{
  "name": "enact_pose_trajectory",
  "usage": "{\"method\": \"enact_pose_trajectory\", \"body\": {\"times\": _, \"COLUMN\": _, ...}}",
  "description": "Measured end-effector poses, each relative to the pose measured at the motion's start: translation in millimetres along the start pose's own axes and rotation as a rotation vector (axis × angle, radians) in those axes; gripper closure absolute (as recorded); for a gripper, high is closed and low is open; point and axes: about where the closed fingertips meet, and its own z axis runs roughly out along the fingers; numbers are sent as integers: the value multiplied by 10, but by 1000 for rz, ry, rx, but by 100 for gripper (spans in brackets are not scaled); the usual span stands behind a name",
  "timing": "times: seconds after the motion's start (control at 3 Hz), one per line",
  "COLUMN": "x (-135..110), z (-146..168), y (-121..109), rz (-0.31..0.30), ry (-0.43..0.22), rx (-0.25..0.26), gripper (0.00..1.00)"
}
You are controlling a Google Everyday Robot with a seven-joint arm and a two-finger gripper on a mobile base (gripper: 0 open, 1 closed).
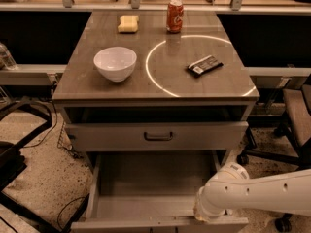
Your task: Open middle drawer
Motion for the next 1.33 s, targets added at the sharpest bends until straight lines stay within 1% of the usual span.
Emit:
{"method": "enact_pose_trajectory", "body": {"times": 0.33, "x": -41, "z": -53, "y": 370, "rz": 9, "ry": 12, "rx": -68, "gripper": 100}}
{"method": "enact_pose_trajectory", "body": {"times": 0.67, "x": -41, "z": -46, "y": 384, "rz": 9, "ry": 12, "rx": -71, "gripper": 82}}
{"method": "enact_pose_trajectory", "body": {"times": 1.33, "x": -39, "z": -37, "y": 399, "rz": 9, "ry": 12, "rx": -75, "gripper": 35}}
